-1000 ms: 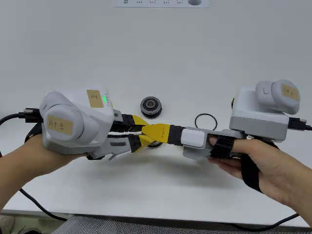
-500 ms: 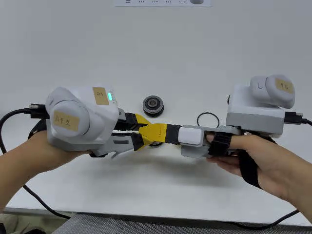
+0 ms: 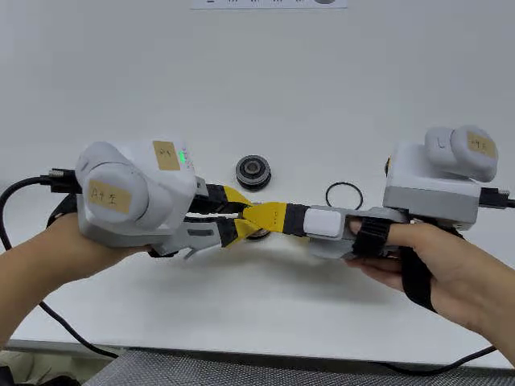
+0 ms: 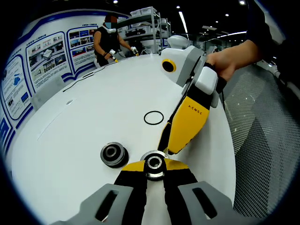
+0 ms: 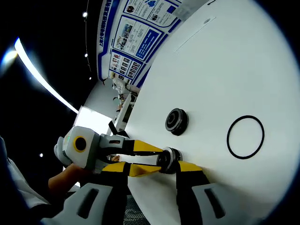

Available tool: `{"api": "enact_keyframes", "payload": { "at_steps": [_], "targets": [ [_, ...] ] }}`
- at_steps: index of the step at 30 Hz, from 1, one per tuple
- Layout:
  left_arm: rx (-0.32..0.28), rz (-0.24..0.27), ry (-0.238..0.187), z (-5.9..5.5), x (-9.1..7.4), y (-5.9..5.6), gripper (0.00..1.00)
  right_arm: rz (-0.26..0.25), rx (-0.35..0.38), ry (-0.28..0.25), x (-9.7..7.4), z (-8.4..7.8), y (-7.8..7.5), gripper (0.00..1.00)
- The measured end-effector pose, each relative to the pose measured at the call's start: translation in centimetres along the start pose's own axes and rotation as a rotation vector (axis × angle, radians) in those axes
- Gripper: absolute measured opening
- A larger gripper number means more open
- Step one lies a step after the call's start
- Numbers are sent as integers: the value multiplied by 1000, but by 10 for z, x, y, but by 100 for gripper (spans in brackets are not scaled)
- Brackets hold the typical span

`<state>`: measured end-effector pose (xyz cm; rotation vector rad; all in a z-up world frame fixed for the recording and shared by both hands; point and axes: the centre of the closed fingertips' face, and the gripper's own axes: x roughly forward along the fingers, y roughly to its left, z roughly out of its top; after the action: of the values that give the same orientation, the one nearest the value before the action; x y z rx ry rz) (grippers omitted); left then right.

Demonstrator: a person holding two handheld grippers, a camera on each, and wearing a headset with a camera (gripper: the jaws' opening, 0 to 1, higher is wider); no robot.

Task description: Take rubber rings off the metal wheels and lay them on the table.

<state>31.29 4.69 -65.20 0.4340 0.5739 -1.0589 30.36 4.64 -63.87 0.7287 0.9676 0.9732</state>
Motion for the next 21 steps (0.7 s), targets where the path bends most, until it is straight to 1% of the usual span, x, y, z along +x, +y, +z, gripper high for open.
{"api": "enact_keyframes", "payload": {
  "at_steps": [3, 6, 7, 9, 12, 14, 17, 18, 21],
  "targets": [
    [0, -1, 0, 0, 0, 0, 12, 14, 36, -8, 3, 0, -2, 39],
    [0, -1, 0, -1, 0, 1, 12, 8, 22, -6, 4, -1, -5, 37],
    [-1, -2, -1, -1, 0, 1, 12, 11, 31, -6, 4, -1, -8, 35],
    [-1, -3, -2, -1, 0, 1, 12, 27, 61, -8, 2, 0, -7, 34],
    [-1, -3, -3, -1, 0, 1, 12, 24, 38, 0, 0, -1, -7, 31],
    [-2, -3, -3, -1, 0, 2, 12, 29, 41, -1, -1, -1, -6, 31],
    [-2, -3, -2, -1, 0, 2, 12, 36, 56, -19, -4, 1, -8, 26],
    [-2, -3, -1, -1, 0, 2, 12, 37, 56, -18, -4, 0, -8, 25],
    [-3, -3, -1, -2, 0, 2, 12, 24, 47, -14, -3, -1, -11, 22]
  ]
}}
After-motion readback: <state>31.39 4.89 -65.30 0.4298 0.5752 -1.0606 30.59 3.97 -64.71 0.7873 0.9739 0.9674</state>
